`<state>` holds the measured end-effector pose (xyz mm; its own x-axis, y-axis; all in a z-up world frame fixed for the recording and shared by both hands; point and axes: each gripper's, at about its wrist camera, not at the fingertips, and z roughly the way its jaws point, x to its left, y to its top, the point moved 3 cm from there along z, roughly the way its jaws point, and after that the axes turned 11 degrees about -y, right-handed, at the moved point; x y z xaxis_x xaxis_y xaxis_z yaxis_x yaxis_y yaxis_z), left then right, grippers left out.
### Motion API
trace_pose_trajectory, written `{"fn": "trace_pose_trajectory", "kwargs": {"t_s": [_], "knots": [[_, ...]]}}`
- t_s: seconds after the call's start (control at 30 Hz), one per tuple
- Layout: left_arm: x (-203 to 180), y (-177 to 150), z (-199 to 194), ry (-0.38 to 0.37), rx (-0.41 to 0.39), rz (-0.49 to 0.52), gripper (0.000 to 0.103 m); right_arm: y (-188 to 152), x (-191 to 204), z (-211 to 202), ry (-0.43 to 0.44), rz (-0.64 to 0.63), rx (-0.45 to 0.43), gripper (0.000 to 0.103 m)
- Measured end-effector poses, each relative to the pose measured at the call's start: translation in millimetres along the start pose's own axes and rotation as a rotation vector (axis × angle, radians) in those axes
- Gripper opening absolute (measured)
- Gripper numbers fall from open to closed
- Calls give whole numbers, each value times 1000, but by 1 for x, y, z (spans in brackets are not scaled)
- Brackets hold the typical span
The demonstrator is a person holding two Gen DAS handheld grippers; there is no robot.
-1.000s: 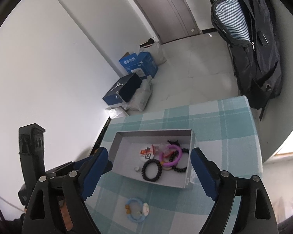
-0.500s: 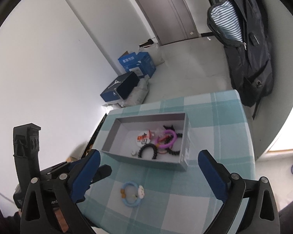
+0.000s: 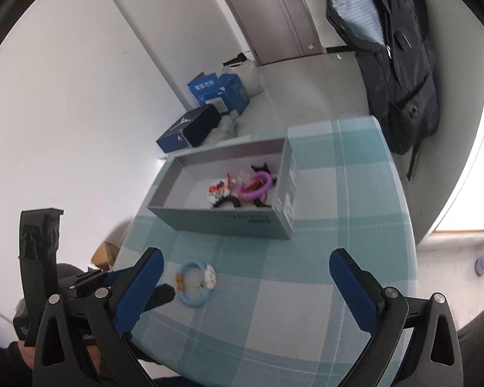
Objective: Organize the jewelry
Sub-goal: 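Lift both tools away from the gray box, then grip the blue bracelet with the left tool while the right tool grips the yellow flower charm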
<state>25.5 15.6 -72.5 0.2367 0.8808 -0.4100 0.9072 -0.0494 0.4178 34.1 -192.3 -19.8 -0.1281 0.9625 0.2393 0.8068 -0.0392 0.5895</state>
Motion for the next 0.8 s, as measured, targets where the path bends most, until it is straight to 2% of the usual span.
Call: {"fn": "trace_pose_trajectory", "kwargs": {"t_s": [0.23, 0.33, 0.53, 0.63, 0.77, 0.8], "knots": [[-3, -3, 21, 60, 68, 23, 72, -11, -11, 8, -5, 36, 28, 103], [-6, 0, 32, 115, 91, 46, 72, -13, -13, 9, -12, 31, 33, 103], [-15, 7, 42, 147, 98, 87, 72, -13, -21, 8, -7, 61, 34, 103], [-20, 7, 46, 190, 117, 124, 71, -12, -22, 8, -2, 72, 33, 103], [-22, 2, 41, 185, 111, 147, 63, -11, -21, 9, -3, 67, 35, 103], [-22, 1, 40, 180, 110, 145, 54, -11, -21, 9, -3, 66, 37, 103]]}}
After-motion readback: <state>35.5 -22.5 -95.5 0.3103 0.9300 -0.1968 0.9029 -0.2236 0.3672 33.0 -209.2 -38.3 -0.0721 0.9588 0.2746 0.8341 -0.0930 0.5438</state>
